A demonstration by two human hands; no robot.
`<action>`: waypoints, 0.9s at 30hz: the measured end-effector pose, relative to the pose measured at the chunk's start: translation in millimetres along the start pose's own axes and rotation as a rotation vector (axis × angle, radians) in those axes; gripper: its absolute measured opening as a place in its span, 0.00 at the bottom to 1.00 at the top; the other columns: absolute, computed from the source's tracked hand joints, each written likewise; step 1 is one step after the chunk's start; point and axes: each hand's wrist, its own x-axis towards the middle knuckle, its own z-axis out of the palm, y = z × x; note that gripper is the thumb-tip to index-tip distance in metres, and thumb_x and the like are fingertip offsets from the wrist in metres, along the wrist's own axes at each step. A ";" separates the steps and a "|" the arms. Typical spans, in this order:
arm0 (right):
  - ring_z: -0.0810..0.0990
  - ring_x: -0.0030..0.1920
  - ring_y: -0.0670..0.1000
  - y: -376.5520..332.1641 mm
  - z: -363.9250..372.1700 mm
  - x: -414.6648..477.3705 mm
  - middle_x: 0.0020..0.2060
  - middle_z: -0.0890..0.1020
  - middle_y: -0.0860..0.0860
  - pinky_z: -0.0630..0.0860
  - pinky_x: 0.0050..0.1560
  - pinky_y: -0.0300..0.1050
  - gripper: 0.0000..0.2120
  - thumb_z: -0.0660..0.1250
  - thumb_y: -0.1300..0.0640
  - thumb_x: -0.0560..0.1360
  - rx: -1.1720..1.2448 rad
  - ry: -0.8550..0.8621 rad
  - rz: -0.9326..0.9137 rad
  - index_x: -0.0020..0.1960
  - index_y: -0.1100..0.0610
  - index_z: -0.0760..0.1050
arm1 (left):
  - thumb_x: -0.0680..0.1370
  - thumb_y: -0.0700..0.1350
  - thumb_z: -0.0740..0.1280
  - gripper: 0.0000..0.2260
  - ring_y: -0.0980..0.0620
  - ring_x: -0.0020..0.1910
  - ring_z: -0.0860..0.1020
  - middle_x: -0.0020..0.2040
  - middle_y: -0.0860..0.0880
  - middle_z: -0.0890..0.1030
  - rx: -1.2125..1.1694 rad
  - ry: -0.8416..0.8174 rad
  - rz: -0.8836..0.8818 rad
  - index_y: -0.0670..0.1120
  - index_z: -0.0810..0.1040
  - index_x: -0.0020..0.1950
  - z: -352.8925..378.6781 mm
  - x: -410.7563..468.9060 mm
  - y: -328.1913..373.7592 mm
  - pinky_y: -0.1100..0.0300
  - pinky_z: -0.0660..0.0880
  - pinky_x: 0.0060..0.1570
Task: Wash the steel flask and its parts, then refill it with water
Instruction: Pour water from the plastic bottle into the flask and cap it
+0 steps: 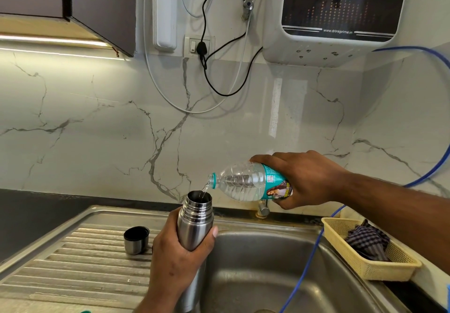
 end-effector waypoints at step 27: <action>0.75 0.64 0.47 -0.6 2.4 2.8 0.70 0.73 0.42 0.74 0.58 0.41 0.45 0.71 0.34 0.73 -0.009 0.000 -0.016 0.81 0.39 0.48 | 0.64 0.67 0.73 0.27 0.63 0.46 0.80 0.46 0.57 0.82 -0.025 -0.011 -0.002 0.58 0.75 0.59 -3.3 0.9 10.0 0.68 0.75 0.39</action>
